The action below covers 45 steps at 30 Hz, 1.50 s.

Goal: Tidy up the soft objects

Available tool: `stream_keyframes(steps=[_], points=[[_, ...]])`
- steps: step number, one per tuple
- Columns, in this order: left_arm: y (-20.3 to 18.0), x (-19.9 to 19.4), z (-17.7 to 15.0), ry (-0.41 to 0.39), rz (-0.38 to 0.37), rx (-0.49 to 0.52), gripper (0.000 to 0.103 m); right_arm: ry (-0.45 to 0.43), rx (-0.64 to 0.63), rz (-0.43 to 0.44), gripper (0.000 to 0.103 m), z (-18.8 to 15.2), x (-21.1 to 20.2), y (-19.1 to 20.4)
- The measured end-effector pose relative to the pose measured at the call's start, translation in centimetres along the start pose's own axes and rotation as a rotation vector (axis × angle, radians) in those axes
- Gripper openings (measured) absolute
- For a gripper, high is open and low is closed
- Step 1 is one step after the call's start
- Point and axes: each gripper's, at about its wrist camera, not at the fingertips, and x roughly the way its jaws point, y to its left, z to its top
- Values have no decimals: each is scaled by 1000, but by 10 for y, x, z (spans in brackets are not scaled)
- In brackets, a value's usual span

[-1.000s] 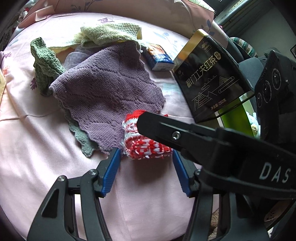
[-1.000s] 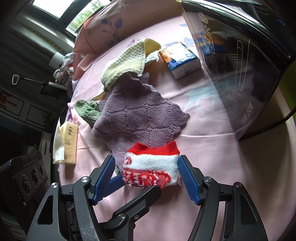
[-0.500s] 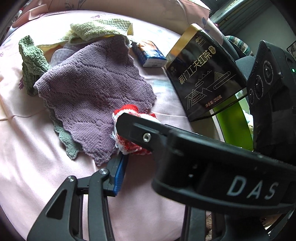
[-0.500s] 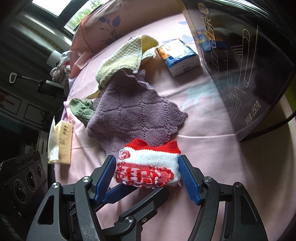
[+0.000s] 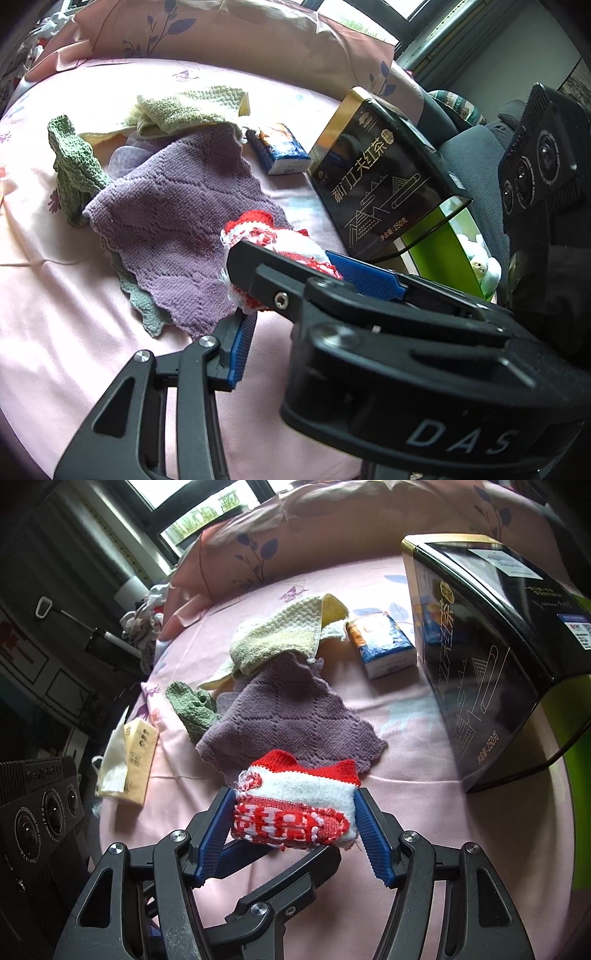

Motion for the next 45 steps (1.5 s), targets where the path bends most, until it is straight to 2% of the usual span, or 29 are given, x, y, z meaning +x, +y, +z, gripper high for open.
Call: stream_keyframes(steps=[14, 25, 45], points=[[-15, -26, 0, -189, -21, 90, 37, -191, -132, -16, 68, 0, -39, 21], [-20, -47, -4, -307, -32, 143, 37, -297, -213, -19, 68, -4, -61, 38], [-24, -66, -7, -414, -62, 185, 37, -387, -282, -43, 68, -10, -81, 53]])
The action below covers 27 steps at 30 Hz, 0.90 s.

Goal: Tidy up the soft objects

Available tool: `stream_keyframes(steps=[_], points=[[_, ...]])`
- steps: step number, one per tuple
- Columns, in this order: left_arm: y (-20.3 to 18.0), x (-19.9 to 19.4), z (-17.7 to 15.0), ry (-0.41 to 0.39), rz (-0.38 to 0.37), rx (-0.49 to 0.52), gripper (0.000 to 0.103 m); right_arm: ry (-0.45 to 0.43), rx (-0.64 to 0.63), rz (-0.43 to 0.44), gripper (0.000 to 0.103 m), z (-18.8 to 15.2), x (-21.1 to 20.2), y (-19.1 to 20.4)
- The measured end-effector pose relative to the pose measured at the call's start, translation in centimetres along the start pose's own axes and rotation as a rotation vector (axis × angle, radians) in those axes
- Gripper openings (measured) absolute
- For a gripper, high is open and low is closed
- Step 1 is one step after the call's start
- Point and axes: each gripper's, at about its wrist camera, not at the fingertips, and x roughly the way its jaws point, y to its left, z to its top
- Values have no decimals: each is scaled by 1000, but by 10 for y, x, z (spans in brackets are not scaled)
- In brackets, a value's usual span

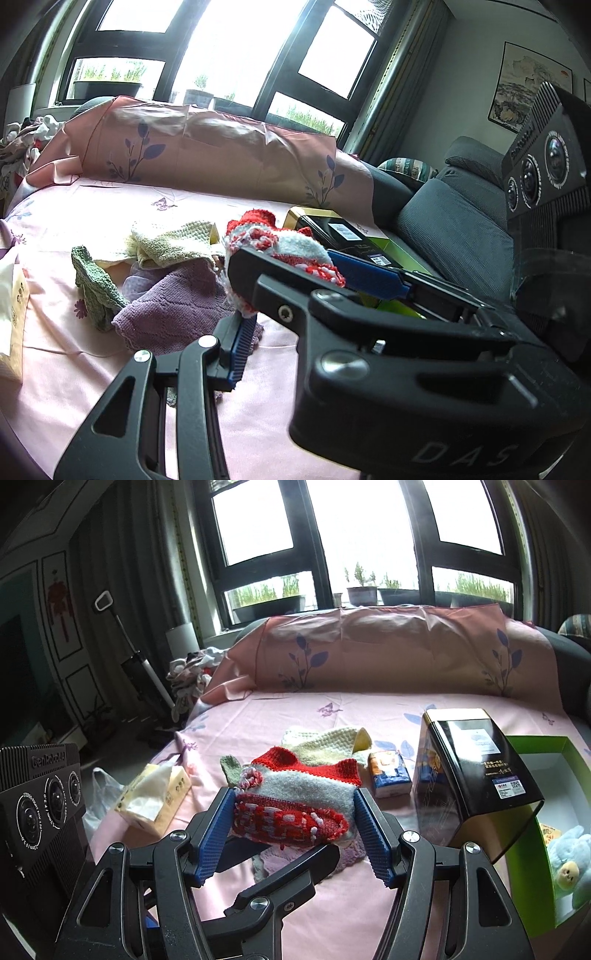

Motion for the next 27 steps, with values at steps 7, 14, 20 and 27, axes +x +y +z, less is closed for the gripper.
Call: stream_keyframes(steps=[7, 14, 20, 27], points=[[-4, -1, 0, -9, -4, 22, 37, -3, -21, -16, 68, 1, -4, 1], [-19, -7, 5, -52, 5, 63, 37, -28, -40, -8, 68, 5, -19, -3], [-46, 1, 14, -73, 8, 142, 38, -60, 10, 7, 69, 9, -34, -27], [-91, 21, 24, -70, -49, 223, 38, -133, 94, -21, 69, 10, -67, -71]])
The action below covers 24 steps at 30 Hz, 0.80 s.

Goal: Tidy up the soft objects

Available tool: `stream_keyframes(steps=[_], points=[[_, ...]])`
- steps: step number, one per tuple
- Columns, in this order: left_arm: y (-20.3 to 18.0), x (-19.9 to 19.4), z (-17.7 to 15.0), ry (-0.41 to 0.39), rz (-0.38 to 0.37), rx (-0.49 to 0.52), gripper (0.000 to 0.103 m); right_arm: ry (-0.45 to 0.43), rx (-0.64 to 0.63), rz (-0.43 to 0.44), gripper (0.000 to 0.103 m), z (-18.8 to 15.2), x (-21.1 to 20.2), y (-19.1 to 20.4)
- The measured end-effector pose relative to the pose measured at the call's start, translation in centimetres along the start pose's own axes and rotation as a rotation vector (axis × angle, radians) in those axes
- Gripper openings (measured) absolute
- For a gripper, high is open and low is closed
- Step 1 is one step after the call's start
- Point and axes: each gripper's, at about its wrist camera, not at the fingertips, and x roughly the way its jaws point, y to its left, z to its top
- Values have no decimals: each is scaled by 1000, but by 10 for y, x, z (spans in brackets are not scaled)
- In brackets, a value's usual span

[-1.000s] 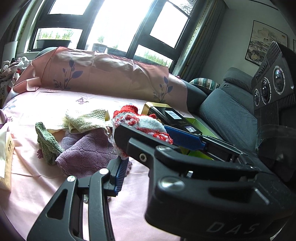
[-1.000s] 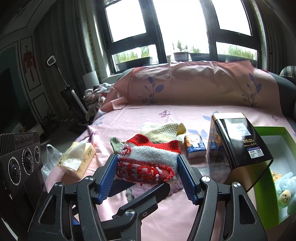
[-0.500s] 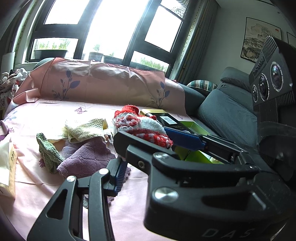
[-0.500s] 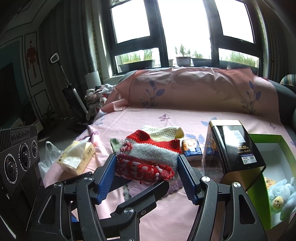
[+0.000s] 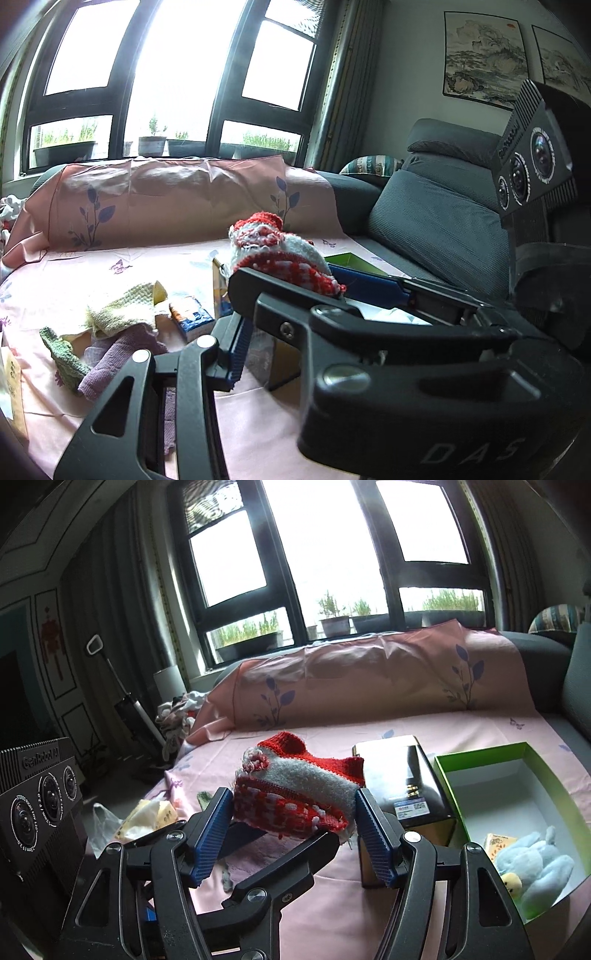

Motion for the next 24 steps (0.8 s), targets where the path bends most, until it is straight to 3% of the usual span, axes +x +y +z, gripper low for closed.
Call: stream_keyframes(steps=[11, 24], points=[[-70, 49, 16, 27, -91, 154, 38, -75, 234, -19, 69, -4, -40, -89], [-122, 106, 18, 121, -224, 229, 38, -158, 465, -87, 69, -21, -65, -164]])
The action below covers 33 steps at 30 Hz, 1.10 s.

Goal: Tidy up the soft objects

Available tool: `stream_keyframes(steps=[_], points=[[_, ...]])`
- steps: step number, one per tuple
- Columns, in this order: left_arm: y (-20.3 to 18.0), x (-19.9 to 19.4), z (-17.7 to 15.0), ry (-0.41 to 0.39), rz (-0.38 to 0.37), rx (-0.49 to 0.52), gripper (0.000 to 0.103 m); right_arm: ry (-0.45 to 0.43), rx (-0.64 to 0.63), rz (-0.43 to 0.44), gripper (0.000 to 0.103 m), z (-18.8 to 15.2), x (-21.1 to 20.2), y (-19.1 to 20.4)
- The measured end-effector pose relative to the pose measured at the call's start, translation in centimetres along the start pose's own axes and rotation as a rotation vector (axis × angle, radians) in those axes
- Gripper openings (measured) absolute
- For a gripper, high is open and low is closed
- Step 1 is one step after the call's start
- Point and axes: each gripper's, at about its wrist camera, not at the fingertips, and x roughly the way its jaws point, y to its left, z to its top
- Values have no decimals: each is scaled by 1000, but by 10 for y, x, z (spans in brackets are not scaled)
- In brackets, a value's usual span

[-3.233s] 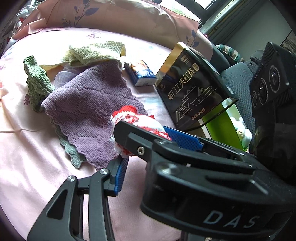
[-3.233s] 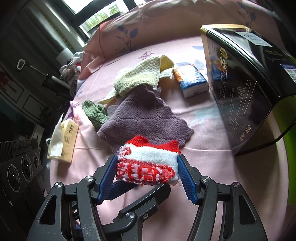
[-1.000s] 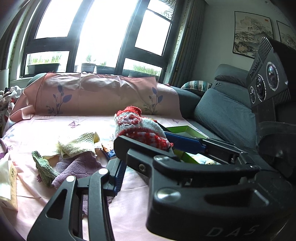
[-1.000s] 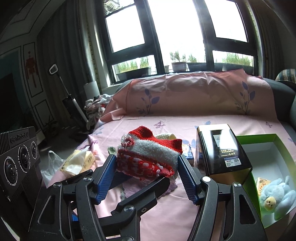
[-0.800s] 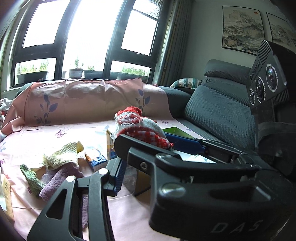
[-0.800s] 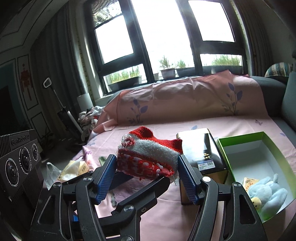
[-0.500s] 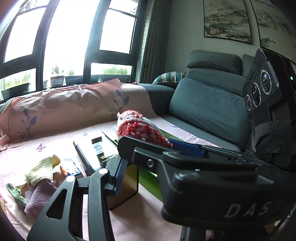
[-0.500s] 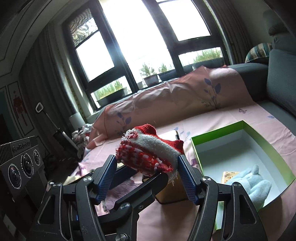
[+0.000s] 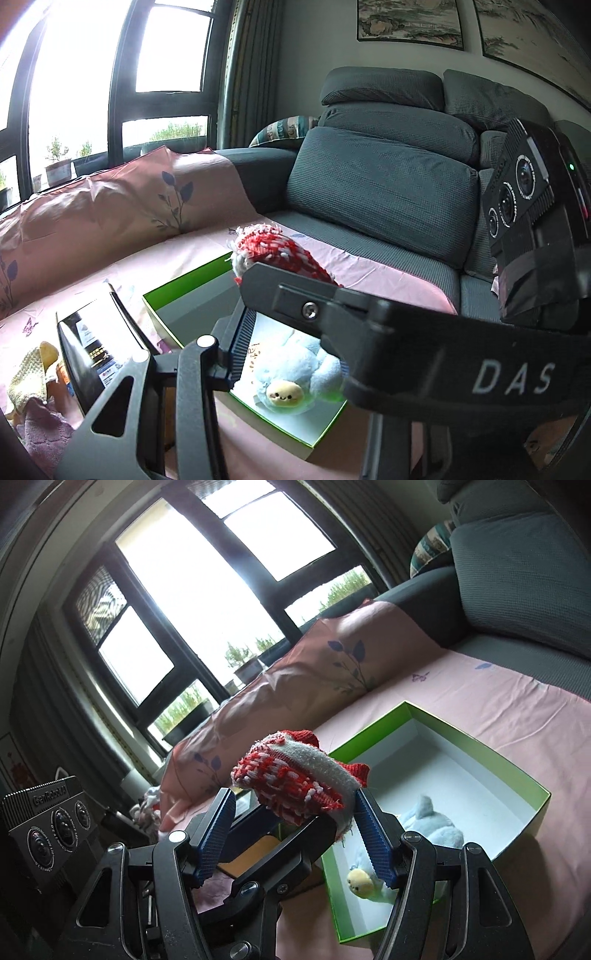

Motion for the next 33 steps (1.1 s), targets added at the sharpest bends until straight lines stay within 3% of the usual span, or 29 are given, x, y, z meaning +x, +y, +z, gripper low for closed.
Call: stream_keyframes(steps=[5, 13, 15, 17, 18, 24, 33], points=[[-10, 22, 5, 35, -36, 11, 38, -21, 79, -20, 69, 4, -3, -24], [-19, 38, 6, 90, -99, -65, 41, -96, 211, -90, 69, 7, -16, -51], [-21, 33, 6, 78, -90, -53, 48, -121, 226, -110, 70, 7, -20, -54], [-21, 23, 5, 59, -81, -45, 58, -137, 230, -103, 83, 8, -23, -54], [-19, 19, 6, 51, -76, -43, 60, -137, 226, -97, 84, 8, -24, -53], [5, -15, 2, 28, 43, -52, 79, -142, 184, -106, 87, 9, -21, -37], [66, -85, -34, 58, 288, -163, 82, -87, 47, -165, 89, 3, -3, 3]])
